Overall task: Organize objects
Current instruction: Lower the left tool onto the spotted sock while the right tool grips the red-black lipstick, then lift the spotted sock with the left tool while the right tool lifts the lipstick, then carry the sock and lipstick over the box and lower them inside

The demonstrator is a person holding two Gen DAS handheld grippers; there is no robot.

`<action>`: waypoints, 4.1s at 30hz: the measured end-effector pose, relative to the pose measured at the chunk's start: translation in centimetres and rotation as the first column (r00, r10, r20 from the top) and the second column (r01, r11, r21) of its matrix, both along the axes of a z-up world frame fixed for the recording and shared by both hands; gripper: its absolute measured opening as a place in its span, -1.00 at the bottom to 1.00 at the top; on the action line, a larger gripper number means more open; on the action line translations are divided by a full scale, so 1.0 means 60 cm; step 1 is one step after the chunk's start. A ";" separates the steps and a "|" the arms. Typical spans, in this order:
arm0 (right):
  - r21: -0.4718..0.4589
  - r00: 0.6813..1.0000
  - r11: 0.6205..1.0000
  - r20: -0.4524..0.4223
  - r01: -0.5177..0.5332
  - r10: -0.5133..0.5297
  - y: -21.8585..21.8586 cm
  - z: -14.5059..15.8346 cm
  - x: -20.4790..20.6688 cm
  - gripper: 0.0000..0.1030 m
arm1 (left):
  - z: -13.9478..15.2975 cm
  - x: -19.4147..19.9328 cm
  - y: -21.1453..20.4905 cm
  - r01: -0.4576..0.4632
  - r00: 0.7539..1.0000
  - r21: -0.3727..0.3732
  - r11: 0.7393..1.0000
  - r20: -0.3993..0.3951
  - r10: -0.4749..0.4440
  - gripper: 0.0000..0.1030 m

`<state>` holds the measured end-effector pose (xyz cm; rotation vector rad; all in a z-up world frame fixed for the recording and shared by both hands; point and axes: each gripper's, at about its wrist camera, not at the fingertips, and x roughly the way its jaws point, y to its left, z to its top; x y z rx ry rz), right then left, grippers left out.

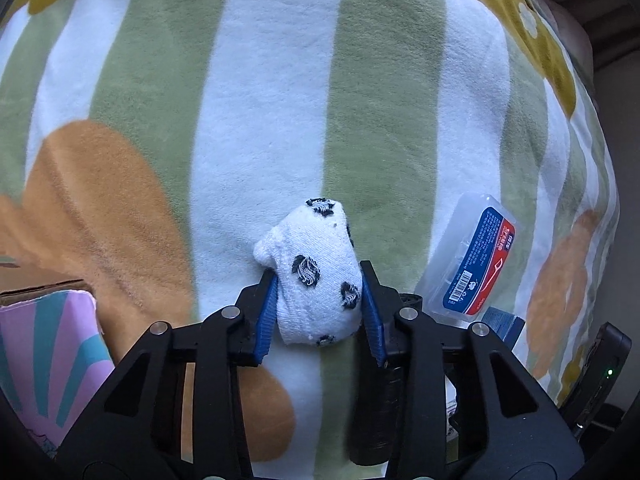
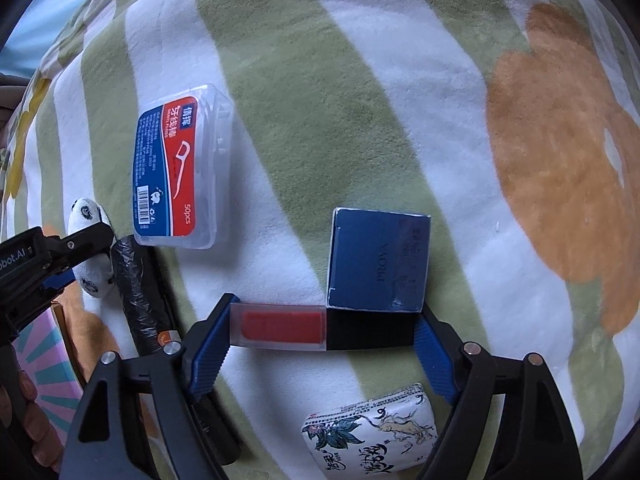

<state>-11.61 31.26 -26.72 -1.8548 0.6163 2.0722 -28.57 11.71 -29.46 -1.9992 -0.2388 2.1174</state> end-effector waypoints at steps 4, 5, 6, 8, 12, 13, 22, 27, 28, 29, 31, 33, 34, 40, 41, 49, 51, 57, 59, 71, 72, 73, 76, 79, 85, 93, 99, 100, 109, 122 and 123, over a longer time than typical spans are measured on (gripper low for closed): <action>-0.006 1.000 1.000 -0.011 -0.009 0.009 0.005 0.018 0.012 0.54 | 0.014 0.001 -0.001 0.001 1.000 0.001 1.000 -0.018 -0.001 -0.36; -0.006 1.000 1.000 -0.015 -0.011 0.011 0.006 0.024 0.015 0.54 | 0.019 0.002 -0.002 0.003 1.000 -0.001 1.000 -0.025 -0.003 -0.36; -0.006 1.000 1.000 -0.020 -0.015 0.014 0.007 0.031 0.019 0.54 | 0.026 0.002 -0.003 0.004 0.999 -0.003 1.000 -0.033 -0.004 -0.36; -0.003 0.999 1.000 -0.030 -0.021 0.021 0.009 0.046 0.026 0.54 | 0.040 0.002 -0.005 0.005 0.999 -0.002 1.000 -0.047 -0.005 -0.36; 0.004 0.997 0.999 -0.060 -0.042 0.042 0.013 0.085 0.043 0.54 | 0.074 0.007 -0.009 0.009 0.997 -0.006 1.000 -0.077 -0.009 -0.36; 0.007 0.996 0.999 -0.069 -0.050 0.050 0.013 0.097 0.048 0.54 | 0.085 0.009 -0.011 0.010 0.996 -0.007 1.000 -0.087 -0.011 -0.36; 0.054 0.976 0.989 -0.162 -0.136 0.143 -0.016 0.225 0.068 0.54 | 0.197 0.073 -0.047 0.022 0.983 -0.021 1.000 -0.181 -0.025 -0.36; 0.086 0.956 0.975 -0.197 -0.205 0.219 -0.085 0.247 0.033 0.54 | 0.260 0.134 -0.079 0.023 0.973 -0.028 0.999 -0.228 -0.029 -0.36; 0.095 0.952 0.972 -0.203 -0.215 0.230 -0.090 0.257 0.030 0.54 | 0.271 0.148 -0.085 0.026 0.971 -0.033 0.999 -0.237 -0.033 -0.36; 0.102 0.947 0.969 -0.210 -0.224 0.241 -0.094 0.266 0.034 0.54 | 0.280 0.160 -0.089 0.029 0.969 -0.038 0.999 -0.245 -0.038 -0.36; 0.118 0.938 0.963 -0.226 -0.241 0.263 -0.101 0.284 0.045 0.54 | 0.296 0.185 -0.094 0.035 0.965 -0.049 0.998 -0.257 -0.047 -0.36; 0.133 0.930 0.957 -0.236 -0.256 0.282 -0.106 0.305 0.060 0.54 | 0.313 0.213 -0.100 0.042 0.961 -0.058 0.997 -0.270 -0.056 -0.36; 0.141 0.926 0.955 -0.241 -0.262 0.290 -0.108 0.315 0.067 0.54 | 0.319 0.226 -0.102 0.044 0.960 -0.062 0.997 -0.274 -0.060 -0.36; 0.170 0.909 0.941 -0.255 -0.293 0.329 -0.123 0.357 0.115 0.54 | 0.348 0.300 -0.108 0.041 0.958 -0.055 0.998 -0.282 -0.055 -0.36; 0.176 0.906 0.937 -0.254 -0.301 0.338 -0.126 0.361 0.124 0.54 | 0.350 0.313 -0.108 0.040 0.958 -0.053 0.998 -0.282 -0.054 -0.36; 0.187 0.897 0.927 -0.250 -0.325 0.364 -0.143 0.369 0.175 0.54 | 0.362 0.385 -0.114 0.018 0.958 -0.048 0.999 -0.284 -0.031 -0.36; 0.187 0.896 0.927 -0.252 -0.325 0.365 -0.146 0.370 0.179 0.54 | 0.362 0.394 -0.118 0.014 0.960 -0.042 0.999 -0.279 -0.025 -0.36; 0.199 0.883 0.918 -0.263 -0.344 0.388 -0.164 0.378 0.183 0.54 | 0.363 0.405 -0.130 0.004 0.960 -0.039 0.999 -0.278 -0.015 -0.36; 0.202 0.876 0.911 -0.265 -0.359 0.403 -0.174 0.379 0.182 0.54 | 0.365 0.408 -0.138 -0.008 0.959 -0.038 0.999 -0.282 -0.003 -0.36; 0.211 0.764 0.817 -0.287 -0.538 0.577 -0.284 0.387 0.137 0.54 | 0.367 0.441 -0.241 -0.187 0.943 -0.040 0.982 -0.286 0.168 -0.36; 0.209 0.752 0.805 -0.288 -0.556 0.594 -0.296 0.387 0.132 0.54 | 0.366 0.445 -0.254 -0.210 0.939 -0.042 0.977 -0.286 0.190 -0.36; 0.207 0.737 0.791 -0.288 -0.576 0.611 -0.308 0.386 0.126 0.54 | 0.364 0.449 -0.265 -0.232 0.935 -0.043 0.972 -0.284 0.210 -0.36; 0.206 0.690 0.746 -0.287 -0.633 0.665 -0.345 0.383 0.109 0.54 | 0.356 0.459 -0.301 -0.297 0.922 -0.047 0.954 -0.274 0.274 -0.36; 0.199 0.640 0.695 -0.279 -0.690 0.716 -0.382 0.374 0.088 0.54 | 0.344 0.469 -0.332 -0.360 0.906 -0.048 0.932 -0.259 0.336 -0.36; 0.205 0.521 0.572 -0.255 -0.794 0.815 -0.459 0.345 0.038 0.54 | 0.310 0.484 -0.378 -0.460 0.872 -0.059 0.886 -0.220 0.438 -0.36; 0.200 0.358 0.400 -0.215 -0.895 0.909 -0.558 0.287 -0.025 0.54 | 0.242 0.484 -0.408 -0.550 0.832 -0.077 0.832 -0.144 0.536 -0.36; 0.171 0.239 0.272 -0.193 -0.947 0.952 -0.628 0.225 -0.058 0.54 | 0.186 0.465 -0.413 -0.570 0.821 -0.104 0.815 -0.089 0.563 -0.36; 0.167 0.222 0.253 -0.186 -0.953 0.957 -0.639 0.214 -0.062 0.54 | 0.176 0.463 -0.413 -0.572 0.820 -0.111 0.813 -0.079 0.567 -0.36; 0.139 0.075 0.095 -0.143 -0.986 0.987 -0.700 0.112 -0.094 0.54 | 0.116 0.438 -0.407 -0.587 0.807 -0.141 0.797 -0.033 0.589 -0.36; 0.126 0.006 0.025 -0.152 -0.992 0.988 -0.720 0.081 -0.104 0.54 | 0.091 0.424 -0.390 -0.587 0.806 -0.162 0.793 -0.031 0.591 -0.36; 0.127 -0.002 0.017 -0.145 -0.992 0.989 -0.724 0.081 -0.103 0.55 | 0.093 0.423 -0.389 -0.591 0.804 -0.163 0.790 -0.033 0.594 -0.35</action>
